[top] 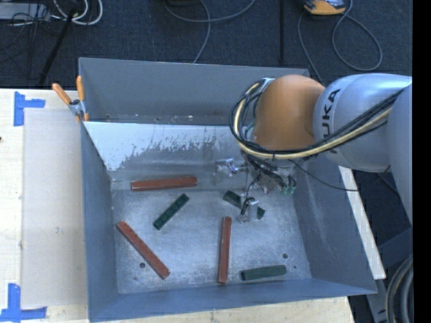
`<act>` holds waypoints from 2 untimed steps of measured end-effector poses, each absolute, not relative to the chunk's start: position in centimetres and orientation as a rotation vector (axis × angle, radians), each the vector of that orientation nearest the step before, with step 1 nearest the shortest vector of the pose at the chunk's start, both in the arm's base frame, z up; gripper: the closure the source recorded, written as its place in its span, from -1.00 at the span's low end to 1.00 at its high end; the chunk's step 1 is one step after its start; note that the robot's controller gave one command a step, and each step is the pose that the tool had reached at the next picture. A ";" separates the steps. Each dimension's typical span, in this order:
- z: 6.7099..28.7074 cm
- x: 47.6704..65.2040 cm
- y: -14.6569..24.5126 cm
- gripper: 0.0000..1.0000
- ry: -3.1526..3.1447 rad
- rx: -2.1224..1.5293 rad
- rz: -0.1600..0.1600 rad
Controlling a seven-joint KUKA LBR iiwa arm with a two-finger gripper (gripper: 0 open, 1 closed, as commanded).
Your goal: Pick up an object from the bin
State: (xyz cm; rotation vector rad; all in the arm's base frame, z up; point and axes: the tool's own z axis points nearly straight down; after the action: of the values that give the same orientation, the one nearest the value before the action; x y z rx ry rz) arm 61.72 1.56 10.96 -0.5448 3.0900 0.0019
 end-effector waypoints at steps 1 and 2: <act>11.9 61.1 -2.2 -1.00 3.118 -0.372 -0.001; 9.3 60.5 -3.9 -1.00 3.139 -0.188 0.001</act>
Offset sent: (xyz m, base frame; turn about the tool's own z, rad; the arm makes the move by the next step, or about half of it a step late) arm -0.0068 -0.0374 0.0097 0.1112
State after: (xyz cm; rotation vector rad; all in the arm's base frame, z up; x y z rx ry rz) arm 60.45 -3.94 9.35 -0.1883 3.1386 0.0009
